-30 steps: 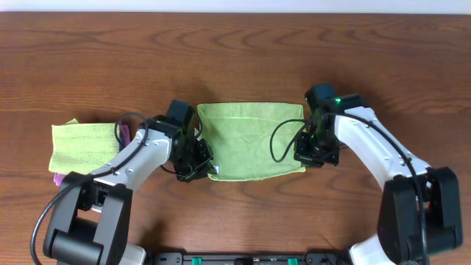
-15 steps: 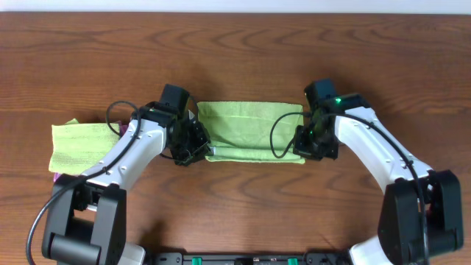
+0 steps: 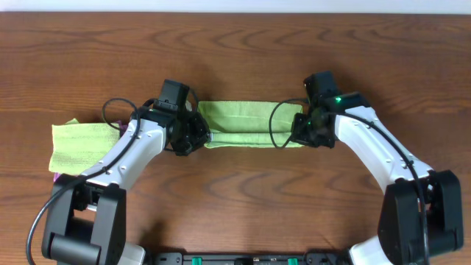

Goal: Fold the cloth
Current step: 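Lift the near edge and fold it forward over the far half, then lower the folded edge onto the far edge and release both grippers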

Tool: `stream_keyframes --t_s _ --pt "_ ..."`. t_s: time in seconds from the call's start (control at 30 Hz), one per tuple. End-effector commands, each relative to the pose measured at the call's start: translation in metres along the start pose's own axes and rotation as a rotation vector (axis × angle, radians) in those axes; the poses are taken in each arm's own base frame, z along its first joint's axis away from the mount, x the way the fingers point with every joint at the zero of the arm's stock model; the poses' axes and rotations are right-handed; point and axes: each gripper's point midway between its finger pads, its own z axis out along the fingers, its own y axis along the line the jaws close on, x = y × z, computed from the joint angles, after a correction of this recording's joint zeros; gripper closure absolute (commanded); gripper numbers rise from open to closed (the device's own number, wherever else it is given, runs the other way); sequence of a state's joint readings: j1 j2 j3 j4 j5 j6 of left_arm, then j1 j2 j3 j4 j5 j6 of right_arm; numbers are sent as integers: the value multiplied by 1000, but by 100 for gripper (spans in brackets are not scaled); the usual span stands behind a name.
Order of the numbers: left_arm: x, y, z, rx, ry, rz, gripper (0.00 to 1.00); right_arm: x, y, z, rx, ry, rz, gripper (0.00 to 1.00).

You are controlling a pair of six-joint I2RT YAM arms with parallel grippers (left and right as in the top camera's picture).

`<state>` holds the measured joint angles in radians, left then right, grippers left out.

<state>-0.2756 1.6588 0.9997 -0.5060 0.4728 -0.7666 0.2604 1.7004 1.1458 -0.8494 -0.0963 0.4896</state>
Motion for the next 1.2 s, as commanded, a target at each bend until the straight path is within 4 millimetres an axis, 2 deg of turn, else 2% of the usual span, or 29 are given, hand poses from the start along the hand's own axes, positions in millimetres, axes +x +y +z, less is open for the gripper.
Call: stream_keyframes --t_s 0.0,0.27,0.57,0.9,1.17 --pt "-16 2 -1 -25 -65 -11 94 -14 2 -9 15 -71 1 99" --pt "-35 -4 0 -11 -148 5 94 -35 4 -11 18 -162 -2 99" --pt "-46 -3 9 -12 -180 -12 94 -57 8 -12 13 -253 -2 98" --pt "-62 -4 21 -9 -219 -7 94 -64 9 14 21 -240 -1 99" --pt "-74 -5 19 -21 -276 3 94 -75 12 19 15 -274 0 99"
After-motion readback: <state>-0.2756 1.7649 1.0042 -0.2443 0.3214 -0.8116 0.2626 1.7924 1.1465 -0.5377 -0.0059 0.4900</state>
